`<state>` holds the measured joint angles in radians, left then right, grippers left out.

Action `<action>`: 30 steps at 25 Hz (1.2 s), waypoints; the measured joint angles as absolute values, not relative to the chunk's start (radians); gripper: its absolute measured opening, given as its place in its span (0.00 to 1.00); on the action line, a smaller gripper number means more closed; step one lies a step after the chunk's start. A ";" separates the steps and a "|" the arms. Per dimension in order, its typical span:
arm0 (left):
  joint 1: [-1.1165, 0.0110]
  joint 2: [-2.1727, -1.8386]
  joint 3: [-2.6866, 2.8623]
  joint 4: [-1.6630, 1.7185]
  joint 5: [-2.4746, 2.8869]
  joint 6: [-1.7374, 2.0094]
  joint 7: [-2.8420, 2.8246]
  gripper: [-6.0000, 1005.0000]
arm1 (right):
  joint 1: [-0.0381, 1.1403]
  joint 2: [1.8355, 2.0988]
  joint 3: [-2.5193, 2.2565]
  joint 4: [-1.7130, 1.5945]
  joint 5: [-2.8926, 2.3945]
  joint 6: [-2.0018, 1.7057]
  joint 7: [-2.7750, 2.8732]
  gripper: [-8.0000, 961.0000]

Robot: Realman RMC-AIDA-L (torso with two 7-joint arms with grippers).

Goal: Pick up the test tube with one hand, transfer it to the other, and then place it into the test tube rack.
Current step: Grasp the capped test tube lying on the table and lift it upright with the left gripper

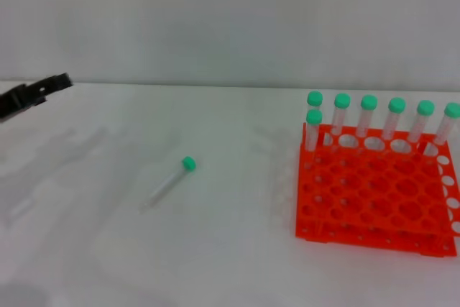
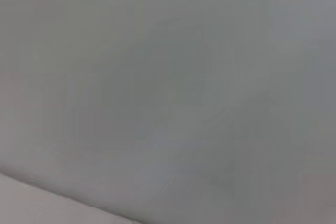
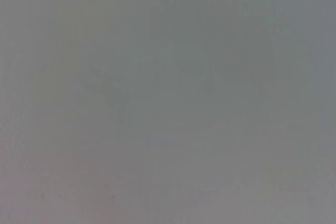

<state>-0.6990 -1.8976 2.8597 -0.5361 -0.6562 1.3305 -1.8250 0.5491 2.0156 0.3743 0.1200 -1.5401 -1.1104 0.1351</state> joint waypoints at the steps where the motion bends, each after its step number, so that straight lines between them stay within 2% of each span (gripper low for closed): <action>1: -0.718 -1.895 2.859 -0.563 -0.623 1.352 -1.853 0.88 | 0.549 2.016 0.374 0.121 -1.540 -1.111 0.135 0.89; 11: -1.013 -1.838 2.852 -0.738 0.029 1.483 -2.162 0.88 | 0.547 2.020 0.374 0.127 -1.540 -1.109 0.135 0.89; 14: -1.093 -1.833 2.850 -0.735 0.217 1.484 -2.220 0.88 | 0.553 2.020 0.374 0.127 -1.540 -1.109 0.135 0.89; 20: -1.207 -1.860 2.849 -0.702 0.502 1.484 -2.294 0.88 | 0.573 2.022 0.374 0.135 -1.545 -1.106 0.135 0.89; 25: -1.263 -1.892 2.848 -0.642 0.590 1.476 -2.311 0.88 | 0.570 2.022 0.374 0.146 -1.547 -1.110 0.135 0.89; 30: -1.292 -1.905 2.848 -0.603 0.652 1.463 -2.320 0.88 | 0.566 2.022 0.371 0.153 -1.548 -1.110 0.135 0.89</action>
